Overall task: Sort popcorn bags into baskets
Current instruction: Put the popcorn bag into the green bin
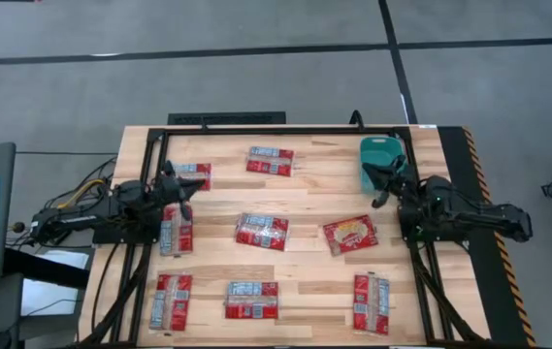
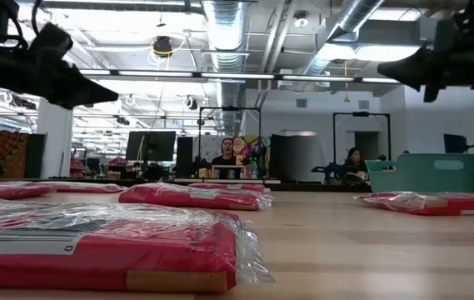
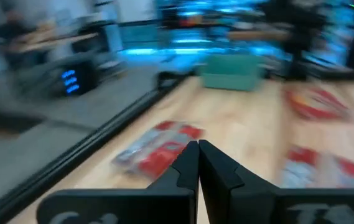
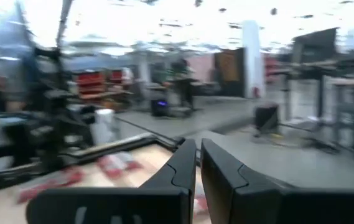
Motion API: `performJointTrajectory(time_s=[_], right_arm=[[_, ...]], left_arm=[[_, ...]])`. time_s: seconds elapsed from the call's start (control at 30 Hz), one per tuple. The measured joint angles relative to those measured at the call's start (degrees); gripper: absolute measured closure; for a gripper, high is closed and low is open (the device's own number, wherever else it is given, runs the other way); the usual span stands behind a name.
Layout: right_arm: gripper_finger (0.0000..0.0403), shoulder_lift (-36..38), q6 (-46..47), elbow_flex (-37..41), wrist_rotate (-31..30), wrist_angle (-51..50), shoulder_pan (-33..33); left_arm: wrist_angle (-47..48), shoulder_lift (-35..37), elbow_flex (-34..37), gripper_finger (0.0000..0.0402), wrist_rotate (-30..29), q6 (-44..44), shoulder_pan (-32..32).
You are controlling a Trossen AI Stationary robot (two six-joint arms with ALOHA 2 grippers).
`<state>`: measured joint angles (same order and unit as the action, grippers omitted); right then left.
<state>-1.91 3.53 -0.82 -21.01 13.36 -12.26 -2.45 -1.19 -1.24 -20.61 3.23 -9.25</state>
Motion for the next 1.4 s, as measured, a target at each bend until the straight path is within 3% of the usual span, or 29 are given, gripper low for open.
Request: performJointTrajectory(time_s=[0.17, 0.3, 0.43, 0.6, 0.73, 0.9, 1.03, 1.23, 1.4], right_arm=[[0.0351, 0.0, 1.18, -0.04, 0.03, -4.13, -4.56], [0.0351, -0.02, 3.59, -0.04, 0.23, -6.43, -7.74], [0.0351, 0.0, 8.74, -0.09, 3.7, -7.01, -11.88], [0.0351, -3.85, 16.3, -0.11, 11.65, -9.12, -16.32], [0.0351, -10.03, 19.01, -1.26, 16.04, -6.02, -16.51], [0.0351, -18.2, 19.01, -8.06, 21.9, -9.32, -13.43], [0.0351, -26.12, 15.26, -15.8, 22.5, -17.54, -10.42], [0.0345, -36.82, 8.18, -25.63, 22.65, -22.16, -9.46], [0.0312, -44.53, 3.99, -30.83, 23.06, -24.23, -9.46]], left_arm=[[-2.72, -0.02, -0.01, 0.0401, -5.4, 0.98, -0.91], [-3.67, -0.02, 0.01, 0.0401, -13.56, 0.88, -1.74], [-4.16, -0.03, 0.58, 0.0402, -17.12, 5.71, -2.83], [-6.42, -1.05, 0.63, 0.0402, -14.74, 9.87, -6.64], [-10.26, -3.14, 0.66, 0.0402, -9.24, 10.34, -11.22], [-12.85, -5.74, 0.66, 0.0401, -3.23, 8.02, -15.4], [-13.45, -7.78, 0.68, 0.0397, 1.35, 4.67, -16.83], [-13.99, -14.41, -2.97, 0.034, 4.14, -0.03, -16.87], [-13.67, -22.61, -8.5, 0.0273, 7.58, -2.21, -16.77]])
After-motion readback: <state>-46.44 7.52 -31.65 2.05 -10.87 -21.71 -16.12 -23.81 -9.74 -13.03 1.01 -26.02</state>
